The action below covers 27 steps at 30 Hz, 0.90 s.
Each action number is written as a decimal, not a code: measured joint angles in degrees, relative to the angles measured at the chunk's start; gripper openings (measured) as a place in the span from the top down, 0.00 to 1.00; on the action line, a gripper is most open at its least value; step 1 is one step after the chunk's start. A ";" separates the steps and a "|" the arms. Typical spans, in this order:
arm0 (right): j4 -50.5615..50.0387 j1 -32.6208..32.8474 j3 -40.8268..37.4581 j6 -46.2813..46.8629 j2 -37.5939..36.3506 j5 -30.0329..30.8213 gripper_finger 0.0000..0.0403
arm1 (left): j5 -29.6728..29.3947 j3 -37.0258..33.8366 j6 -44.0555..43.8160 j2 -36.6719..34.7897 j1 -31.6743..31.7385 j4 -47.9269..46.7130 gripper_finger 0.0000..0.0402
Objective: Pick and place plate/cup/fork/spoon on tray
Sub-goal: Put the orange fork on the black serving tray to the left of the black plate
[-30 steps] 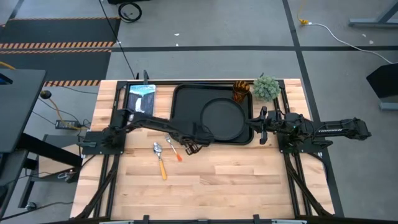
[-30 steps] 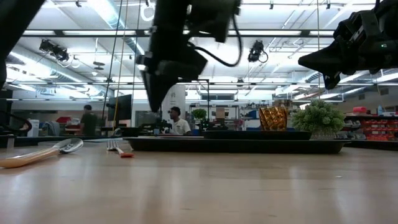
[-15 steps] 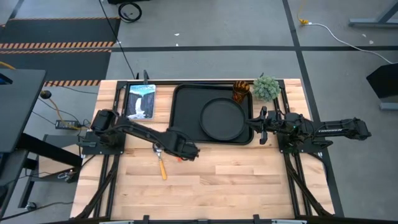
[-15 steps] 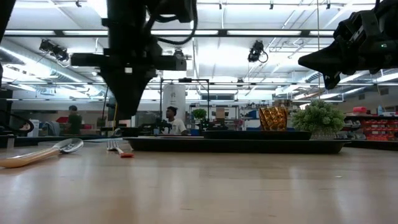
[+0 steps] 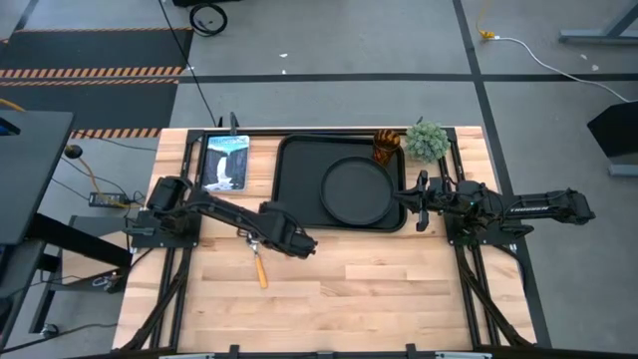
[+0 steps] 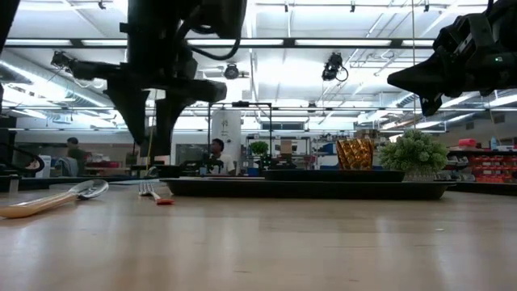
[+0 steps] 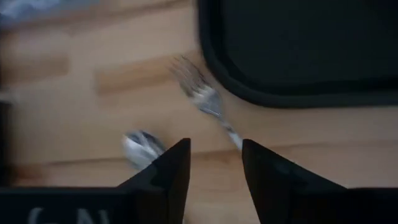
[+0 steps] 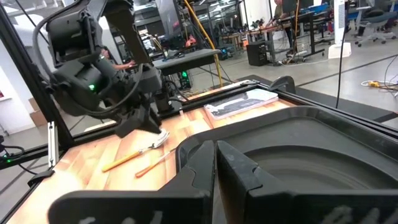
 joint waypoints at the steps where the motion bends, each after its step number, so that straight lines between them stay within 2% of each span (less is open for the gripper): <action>1: 0.00 0.00 0.00 0.00 0.00 0.00 0.94 | -0.19 -0.03 0.77 -0.04 0.20 -0.87 0.64; 4: -0.02 0.00 0.00 0.00 0.00 -0.02 0.94 | -0.12 -3.35 3.44 -0.30 1.20 2.93 0.69; 10: -0.11 0.00 0.00 0.00 -0.02 0.00 0.94 | 4.55 -15.12 3.29 -3.82 3.20 18.52 0.82; 15: -0.11 0.00 0.00 0.00 0.00 -0.01 0.94 | 4.79 -16.68 -0.66 -6.16 3.24 23.21 0.85; 19: -0.02 0.00 0.00 0.00 0.00 -0.02 0.94 | 7.17 -16.76 -2.02 -5.81 2.82 26.50 0.79; 27: -0.06 0.00 0.00 0.00 0.00 0.00 0.94 | 8.47 -16.90 -6.64 -3.85 3.13 25.99 0.58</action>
